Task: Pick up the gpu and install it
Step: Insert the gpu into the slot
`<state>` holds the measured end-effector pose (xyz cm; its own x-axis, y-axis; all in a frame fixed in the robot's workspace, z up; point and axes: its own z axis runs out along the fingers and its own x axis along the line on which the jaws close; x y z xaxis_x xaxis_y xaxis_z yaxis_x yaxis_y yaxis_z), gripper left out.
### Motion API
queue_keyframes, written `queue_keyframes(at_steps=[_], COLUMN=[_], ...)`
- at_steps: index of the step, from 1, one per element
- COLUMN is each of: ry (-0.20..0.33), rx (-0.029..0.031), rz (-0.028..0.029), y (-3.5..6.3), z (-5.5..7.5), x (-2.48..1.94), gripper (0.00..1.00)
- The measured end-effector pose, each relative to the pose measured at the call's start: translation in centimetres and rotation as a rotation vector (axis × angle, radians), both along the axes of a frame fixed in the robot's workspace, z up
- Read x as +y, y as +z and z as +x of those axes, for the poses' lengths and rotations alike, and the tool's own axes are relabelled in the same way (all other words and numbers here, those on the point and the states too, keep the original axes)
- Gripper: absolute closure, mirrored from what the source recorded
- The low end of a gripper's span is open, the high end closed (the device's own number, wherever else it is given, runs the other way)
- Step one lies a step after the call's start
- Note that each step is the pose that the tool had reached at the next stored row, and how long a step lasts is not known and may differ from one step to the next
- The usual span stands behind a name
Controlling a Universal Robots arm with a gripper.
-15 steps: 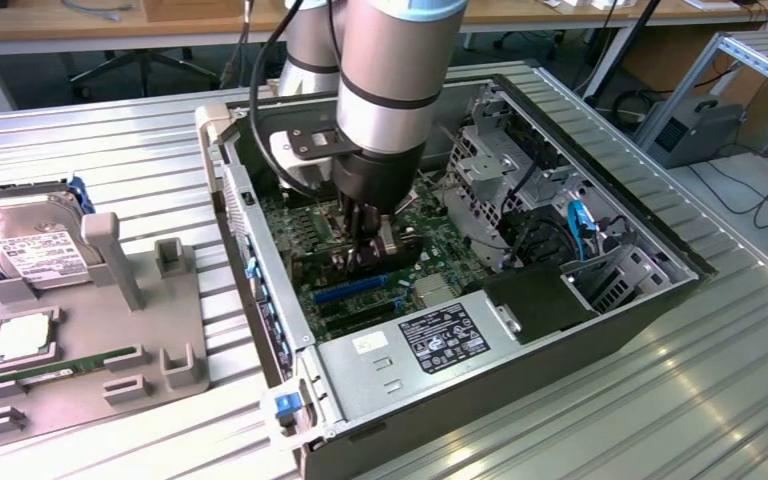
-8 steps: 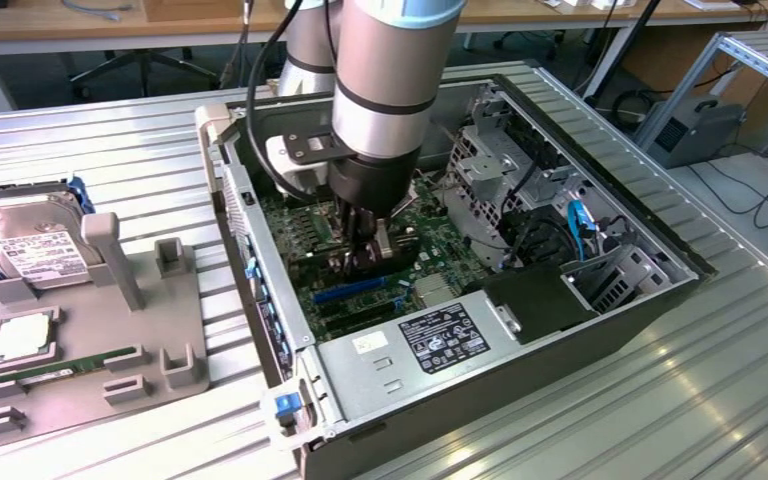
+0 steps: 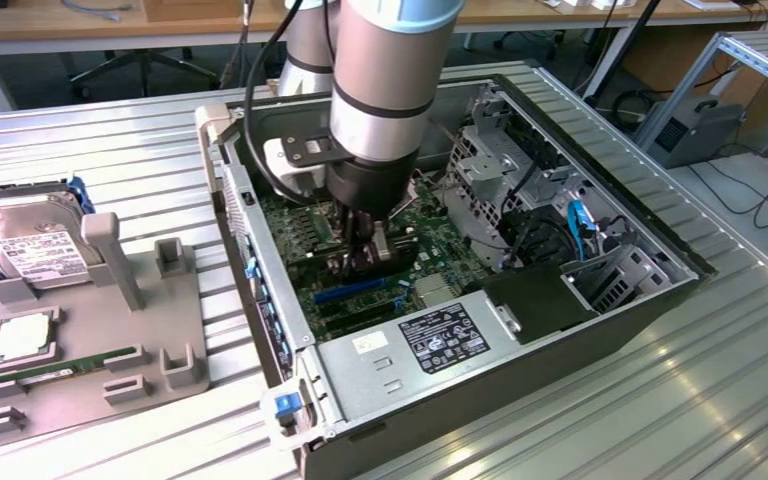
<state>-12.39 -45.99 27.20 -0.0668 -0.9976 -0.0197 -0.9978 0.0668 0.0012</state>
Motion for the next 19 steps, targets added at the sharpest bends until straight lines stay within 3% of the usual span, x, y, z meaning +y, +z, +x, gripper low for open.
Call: queue_keyframes(at_steps=[19], ry=[-0.012], rx=[0.0], rz=[-0.0001], y=[-0.81], z=[-0.47], x=[-0.03], gripper=[0.73])
